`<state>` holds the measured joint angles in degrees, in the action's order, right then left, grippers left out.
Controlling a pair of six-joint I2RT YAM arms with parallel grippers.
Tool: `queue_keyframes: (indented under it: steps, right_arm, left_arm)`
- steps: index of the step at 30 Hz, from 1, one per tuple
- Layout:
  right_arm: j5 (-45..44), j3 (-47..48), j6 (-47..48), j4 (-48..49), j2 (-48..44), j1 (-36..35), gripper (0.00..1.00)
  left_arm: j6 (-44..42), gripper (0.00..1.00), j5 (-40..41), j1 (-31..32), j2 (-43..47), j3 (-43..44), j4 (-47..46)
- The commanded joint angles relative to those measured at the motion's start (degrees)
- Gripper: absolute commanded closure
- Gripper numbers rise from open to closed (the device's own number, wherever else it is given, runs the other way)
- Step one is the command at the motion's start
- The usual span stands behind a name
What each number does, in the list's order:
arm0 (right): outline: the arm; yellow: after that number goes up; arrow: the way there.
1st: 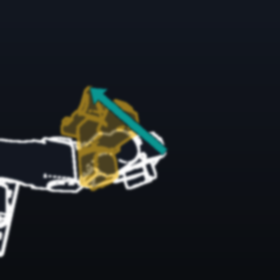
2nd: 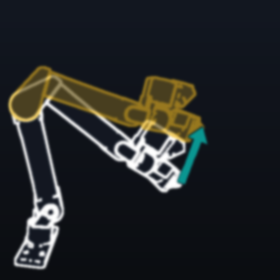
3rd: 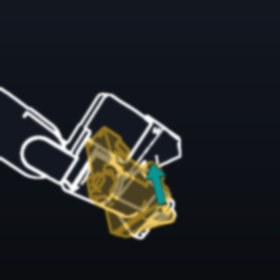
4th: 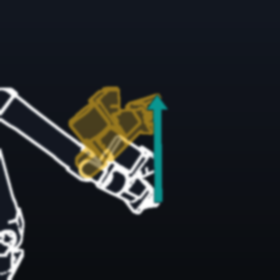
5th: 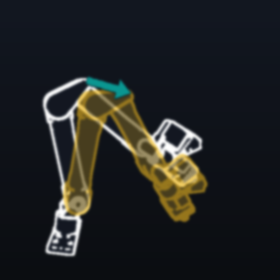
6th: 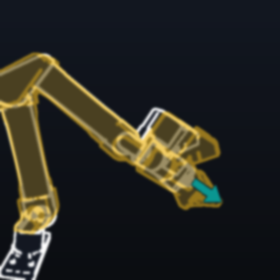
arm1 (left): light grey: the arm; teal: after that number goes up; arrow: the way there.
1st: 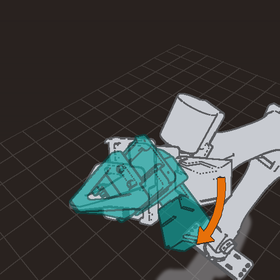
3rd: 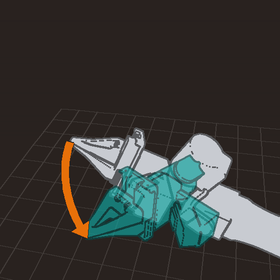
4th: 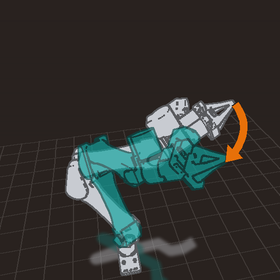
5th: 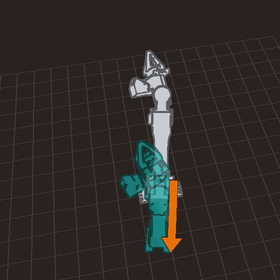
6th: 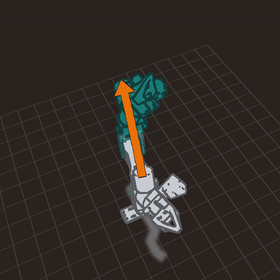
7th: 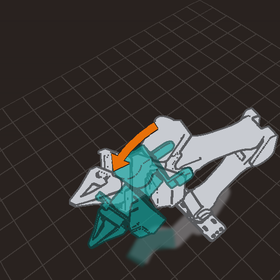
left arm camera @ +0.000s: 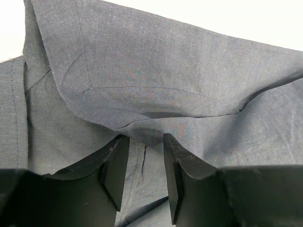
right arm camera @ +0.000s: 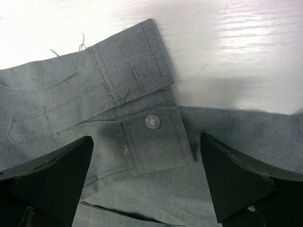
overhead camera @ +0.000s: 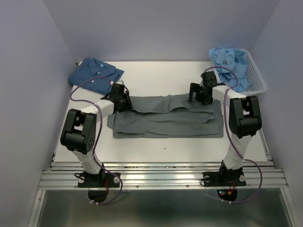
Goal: Fold and stack the long sleeve shirts
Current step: Fold the shirt
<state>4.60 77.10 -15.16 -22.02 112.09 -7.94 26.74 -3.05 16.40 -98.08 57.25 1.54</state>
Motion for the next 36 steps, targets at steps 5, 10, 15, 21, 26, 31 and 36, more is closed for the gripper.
queue_keyframes:
  steps: [5, 10, 15, 21, 26, 31, 36]
  right_arm:
    - [5.6, 1.12, -0.92, 2.16, -0.12, -0.05, 0.22]
    - [1.56, 0.16, -3.56, 1.46, -1.44, -0.05, 0.62]
    - [0.14, 0.51, -2.86, 1.45, -1.79, -0.05, 0.9]
    - [-0.82, -0.46, -1.46, 2.6, -3.63, -0.05, 0.99]
    - [-7.66, 1.55, 0.74, -2.66, -6.62, -0.05, 0.99]
    - [-14.18, 3.58, 1.53, -9.52, -10.39, -0.05, 0.99]
    - [-17.25, 3.67, 1.53, -13.04, -13.65, -0.05, 0.99]
  left_arm:
    - [1.56, 0.54, -0.91, -0.06, 0.17, 0.49, -2.68]
    - [2.26, 0.55, -0.99, -0.14, -0.09, 0.31, -3.12]
    - [2.44, 0.55, -0.99, -0.06, -0.62, 0.75, -3.12]
    - [2.53, 0.55, -0.64, -0.06, -0.71, 0.75, -3.04]
    - [2.35, 0.55, -0.55, -0.06, -0.79, 0.75, -2.95]
    - [2.09, 0.56, -0.55, -0.14, -0.79, 1.02, -2.68]
    - [1.74, 0.85, -0.64, -0.06, -0.71, 1.02, -2.68]
